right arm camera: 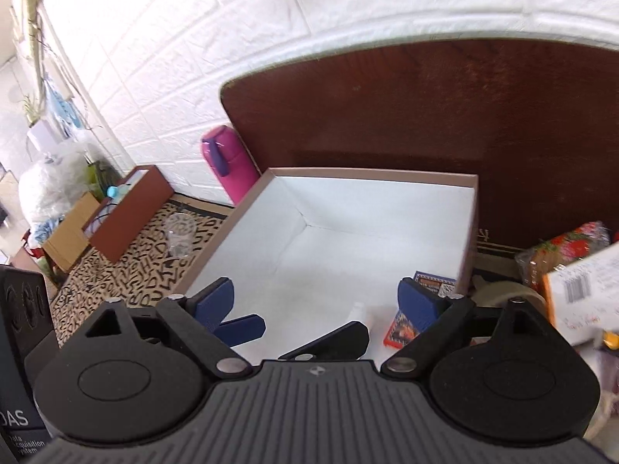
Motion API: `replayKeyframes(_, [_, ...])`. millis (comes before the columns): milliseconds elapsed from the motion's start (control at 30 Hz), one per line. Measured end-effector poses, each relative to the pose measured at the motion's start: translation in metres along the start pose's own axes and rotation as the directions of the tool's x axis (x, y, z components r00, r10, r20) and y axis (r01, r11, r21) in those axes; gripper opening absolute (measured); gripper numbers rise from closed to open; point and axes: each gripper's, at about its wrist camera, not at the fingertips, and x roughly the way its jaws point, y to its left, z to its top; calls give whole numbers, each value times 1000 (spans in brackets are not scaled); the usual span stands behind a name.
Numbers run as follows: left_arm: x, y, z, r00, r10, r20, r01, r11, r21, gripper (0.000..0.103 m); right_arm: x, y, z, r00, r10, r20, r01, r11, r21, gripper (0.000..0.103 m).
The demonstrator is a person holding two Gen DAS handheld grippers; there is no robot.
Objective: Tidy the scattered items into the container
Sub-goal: 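Lower the tube into the box and open the left gripper, then return the left gripper to the pile and close on the black key fob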
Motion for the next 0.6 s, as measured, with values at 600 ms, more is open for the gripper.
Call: replayKeyframes(600, [-103, -114, -158, 981, -139, 134, 114, 977, 183, 103, -173, -24, -139, 981, 147, 129, -134, 985, -106, 98])
